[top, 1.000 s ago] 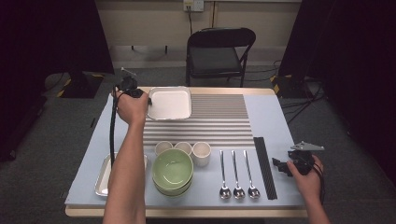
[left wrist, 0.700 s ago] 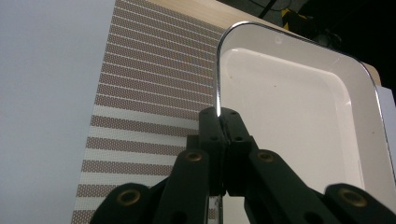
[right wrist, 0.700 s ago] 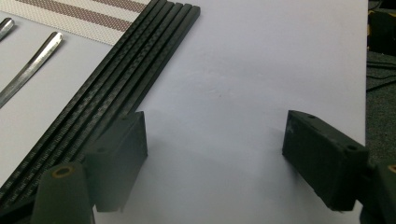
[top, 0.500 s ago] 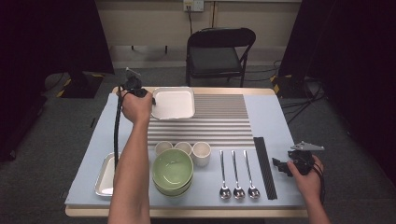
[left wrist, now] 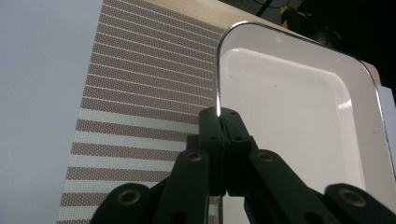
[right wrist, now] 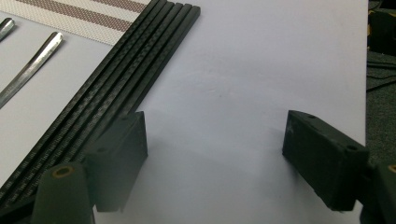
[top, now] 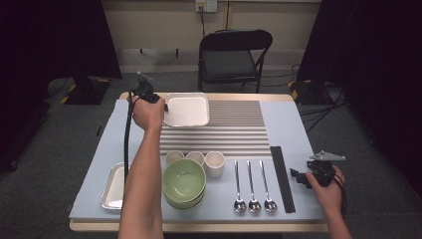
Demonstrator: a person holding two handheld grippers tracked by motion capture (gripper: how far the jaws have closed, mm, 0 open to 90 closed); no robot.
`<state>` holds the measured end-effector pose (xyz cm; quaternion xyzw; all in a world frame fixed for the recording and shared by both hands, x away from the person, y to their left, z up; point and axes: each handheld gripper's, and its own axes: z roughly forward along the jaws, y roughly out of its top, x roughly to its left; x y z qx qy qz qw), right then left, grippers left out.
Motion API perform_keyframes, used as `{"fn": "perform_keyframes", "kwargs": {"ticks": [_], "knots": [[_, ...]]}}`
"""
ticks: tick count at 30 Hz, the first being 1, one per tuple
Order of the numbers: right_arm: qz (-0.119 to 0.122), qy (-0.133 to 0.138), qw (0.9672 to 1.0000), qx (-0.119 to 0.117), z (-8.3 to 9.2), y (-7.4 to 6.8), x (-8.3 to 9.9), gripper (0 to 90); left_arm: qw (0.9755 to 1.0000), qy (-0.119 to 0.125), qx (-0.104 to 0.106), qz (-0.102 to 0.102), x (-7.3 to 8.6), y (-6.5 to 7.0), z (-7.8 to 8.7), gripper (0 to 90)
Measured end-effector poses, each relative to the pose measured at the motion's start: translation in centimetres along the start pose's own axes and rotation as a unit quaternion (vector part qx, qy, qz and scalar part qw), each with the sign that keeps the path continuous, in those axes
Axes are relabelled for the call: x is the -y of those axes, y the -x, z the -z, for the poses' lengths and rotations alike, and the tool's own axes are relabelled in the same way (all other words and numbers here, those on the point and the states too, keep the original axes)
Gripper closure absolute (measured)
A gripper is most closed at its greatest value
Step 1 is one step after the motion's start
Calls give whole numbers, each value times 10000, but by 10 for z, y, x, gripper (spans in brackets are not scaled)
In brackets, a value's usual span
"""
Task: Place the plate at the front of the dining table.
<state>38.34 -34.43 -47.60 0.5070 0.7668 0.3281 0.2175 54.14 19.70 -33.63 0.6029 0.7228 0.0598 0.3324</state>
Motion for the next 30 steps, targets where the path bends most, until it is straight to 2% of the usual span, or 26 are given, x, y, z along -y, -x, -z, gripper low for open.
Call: {"fn": "perform_keyframes", "kwargs": {"ticks": [11,16,18,30], "knots": [[2,0,10000,2,0,0,0,210,10000,-18,6,32,-1,3,-4,893],[1,1,10000,1,0,0,0,210,10000,-65,25,-31,-1,4,-7,893],[1,0,10000,1,0,0,0,210,10000,-21,15,13,-1,6,-9,893],[8,3,10000,0,0,0,0,210,9999,-98,25,-43,0,9,-17,893]]}}
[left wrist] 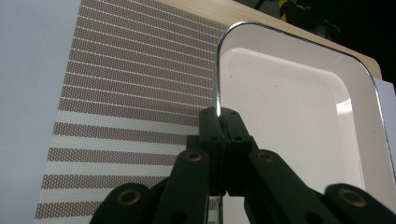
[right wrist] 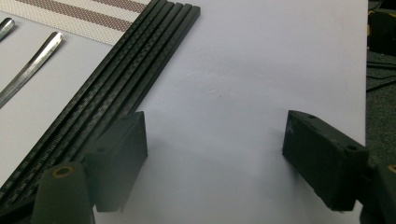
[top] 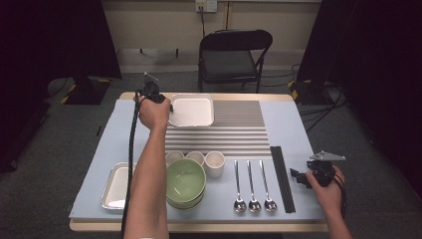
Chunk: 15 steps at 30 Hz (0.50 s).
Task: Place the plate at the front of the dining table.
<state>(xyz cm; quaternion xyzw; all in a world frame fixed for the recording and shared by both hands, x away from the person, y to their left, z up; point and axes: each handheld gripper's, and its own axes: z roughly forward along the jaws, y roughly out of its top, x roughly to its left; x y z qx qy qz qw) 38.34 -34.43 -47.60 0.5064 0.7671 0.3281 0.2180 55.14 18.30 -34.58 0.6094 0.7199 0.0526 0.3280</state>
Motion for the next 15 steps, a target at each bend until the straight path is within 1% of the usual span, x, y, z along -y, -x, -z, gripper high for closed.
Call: {"fn": "perform_keyframes", "kwargs": {"ticks": [1,4,9,11,12,15], "knots": [[-3,-1,10000,-2,0,0,0,210,10000,-21,15,-3,0,0,-1,893],[0,-1,10000,1,0,0,0,210,10000,17,22,30,0,1,-2,893],[3,1,10000,1,0,0,0,210,10000,-1,54,-8,0,2,-4,893],[3,1,10000,1,0,0,0,210,10000,-12,44,-7,0,3,-5,893],[1,0,10000,2,0,0,0,210,10000,-27,7,-10,0,3,-5,893],[1,0,10000,2,0,0,0,210,10000,-19,42,-27,1,4,-6,893]]}}
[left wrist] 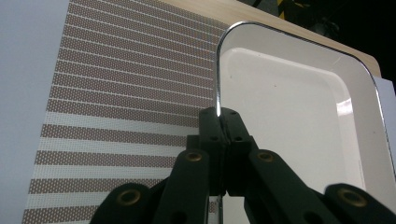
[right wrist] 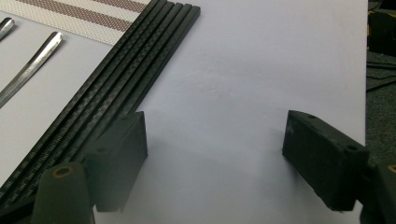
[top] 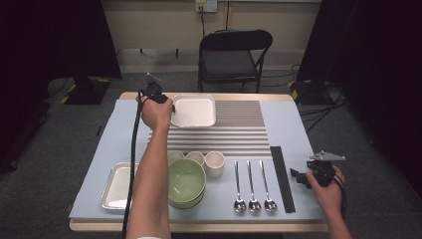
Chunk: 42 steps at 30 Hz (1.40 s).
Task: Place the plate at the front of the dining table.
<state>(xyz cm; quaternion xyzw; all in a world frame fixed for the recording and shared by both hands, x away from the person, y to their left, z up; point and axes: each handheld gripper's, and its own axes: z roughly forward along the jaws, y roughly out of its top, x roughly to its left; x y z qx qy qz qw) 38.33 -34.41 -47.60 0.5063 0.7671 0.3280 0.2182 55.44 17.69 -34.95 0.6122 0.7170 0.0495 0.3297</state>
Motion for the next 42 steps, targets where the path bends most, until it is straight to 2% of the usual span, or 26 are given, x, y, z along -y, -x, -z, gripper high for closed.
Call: {"fn": "perform_keyframes", "kwargs": {"ticks": [42], "knots": [[-3,-1,10000,-2,0,0,0,210,10000,-42,-78,-5,4,6,-17,893]]}}
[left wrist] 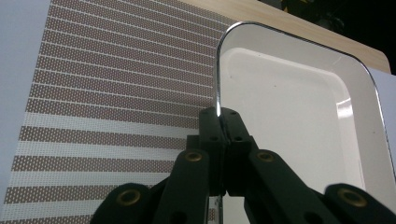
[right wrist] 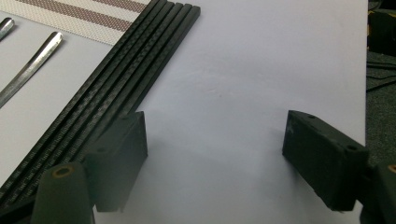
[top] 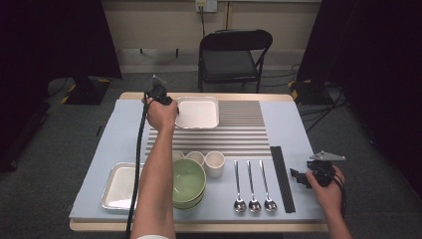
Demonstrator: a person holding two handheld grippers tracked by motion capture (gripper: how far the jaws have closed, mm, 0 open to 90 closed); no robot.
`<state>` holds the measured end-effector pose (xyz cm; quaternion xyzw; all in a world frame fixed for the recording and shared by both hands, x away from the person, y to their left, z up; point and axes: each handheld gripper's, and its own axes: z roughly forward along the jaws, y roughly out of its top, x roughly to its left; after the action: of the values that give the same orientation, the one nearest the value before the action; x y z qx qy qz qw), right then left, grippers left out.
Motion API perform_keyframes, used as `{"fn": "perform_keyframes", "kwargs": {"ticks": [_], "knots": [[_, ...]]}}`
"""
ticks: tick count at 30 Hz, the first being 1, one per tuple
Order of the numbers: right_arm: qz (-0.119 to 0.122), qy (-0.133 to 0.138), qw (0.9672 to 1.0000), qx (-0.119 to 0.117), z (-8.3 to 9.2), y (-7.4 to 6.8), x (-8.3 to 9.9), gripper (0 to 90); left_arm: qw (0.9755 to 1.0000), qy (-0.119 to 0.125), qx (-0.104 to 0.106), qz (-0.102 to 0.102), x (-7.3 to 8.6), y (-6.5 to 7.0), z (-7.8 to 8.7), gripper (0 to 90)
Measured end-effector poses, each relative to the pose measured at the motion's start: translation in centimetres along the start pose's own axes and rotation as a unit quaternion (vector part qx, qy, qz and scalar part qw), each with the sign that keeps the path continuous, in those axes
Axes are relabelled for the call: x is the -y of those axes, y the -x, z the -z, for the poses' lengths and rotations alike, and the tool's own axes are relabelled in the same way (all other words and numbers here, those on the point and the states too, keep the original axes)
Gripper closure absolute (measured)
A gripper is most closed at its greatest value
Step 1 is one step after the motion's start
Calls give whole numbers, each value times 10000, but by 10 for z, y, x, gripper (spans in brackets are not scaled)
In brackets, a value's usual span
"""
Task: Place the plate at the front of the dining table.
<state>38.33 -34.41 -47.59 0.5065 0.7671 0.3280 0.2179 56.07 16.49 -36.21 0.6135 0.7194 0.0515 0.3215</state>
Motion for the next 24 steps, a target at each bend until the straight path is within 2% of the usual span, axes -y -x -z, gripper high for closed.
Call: {"fn": "perform_keyframes", "kwargs": {"ticks": [24], "knots": [[1,-1,10000,2,0,0,0,210,10000,-10,-12,-24,0,4,-9,893]]}}
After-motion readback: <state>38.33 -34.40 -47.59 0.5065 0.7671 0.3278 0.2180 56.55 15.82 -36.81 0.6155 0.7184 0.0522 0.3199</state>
